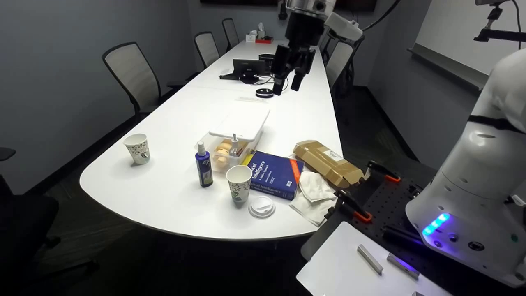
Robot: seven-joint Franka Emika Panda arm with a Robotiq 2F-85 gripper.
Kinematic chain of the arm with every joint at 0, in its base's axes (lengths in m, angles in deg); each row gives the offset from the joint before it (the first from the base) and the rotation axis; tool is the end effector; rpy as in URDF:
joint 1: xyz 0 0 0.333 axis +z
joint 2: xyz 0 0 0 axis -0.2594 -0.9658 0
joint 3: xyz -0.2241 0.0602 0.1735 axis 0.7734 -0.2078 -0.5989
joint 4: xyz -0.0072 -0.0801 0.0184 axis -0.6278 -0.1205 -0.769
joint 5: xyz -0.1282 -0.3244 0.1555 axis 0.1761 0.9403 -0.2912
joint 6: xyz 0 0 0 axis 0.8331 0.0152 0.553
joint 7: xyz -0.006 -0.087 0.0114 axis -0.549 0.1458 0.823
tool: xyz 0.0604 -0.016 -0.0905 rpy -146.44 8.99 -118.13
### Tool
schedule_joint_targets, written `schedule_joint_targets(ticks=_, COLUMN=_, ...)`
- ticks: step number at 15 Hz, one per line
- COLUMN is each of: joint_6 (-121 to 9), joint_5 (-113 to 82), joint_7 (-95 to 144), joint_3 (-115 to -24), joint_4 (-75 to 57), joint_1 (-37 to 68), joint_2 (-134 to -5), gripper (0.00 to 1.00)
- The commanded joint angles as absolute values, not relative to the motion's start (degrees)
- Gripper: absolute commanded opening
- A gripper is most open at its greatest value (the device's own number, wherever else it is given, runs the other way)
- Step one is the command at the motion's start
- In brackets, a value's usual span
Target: Remove the bottle from the bowl, then close the lid
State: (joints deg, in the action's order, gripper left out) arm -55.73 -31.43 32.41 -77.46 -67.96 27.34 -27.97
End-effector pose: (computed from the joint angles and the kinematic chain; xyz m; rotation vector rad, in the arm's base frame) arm 0.3875 0.1139 0.3806 -2.9598 -0.2690 -0.1870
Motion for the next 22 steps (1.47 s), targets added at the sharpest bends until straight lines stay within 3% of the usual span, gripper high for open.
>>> schedule_joint_targets(ticks=1, joint_6=-61.0, joint_5=-28.1, joint_7=33.3, joint_3=-78.0, joint_4=-58.6, joint_1=25.0, joint_2=-42.6, gripper=1.00)
schedule_joint_targets(ticks=11, joint_6=-73.9, joint_5=-18.8, joint_7=31.5, joint_3=-78.1, joint_4=-39.5, joint_1=23.1, joint_2=-74.5, gripper=1.00)
schedule_joint_targets(ticks=22, joint_6=-72.3, joint_5=-13.9, joint_7=30.6, joint_3=-75.7, joint_4=-24.9, joint_1=23.8, joint_2=-90.7, gripper=1.00)
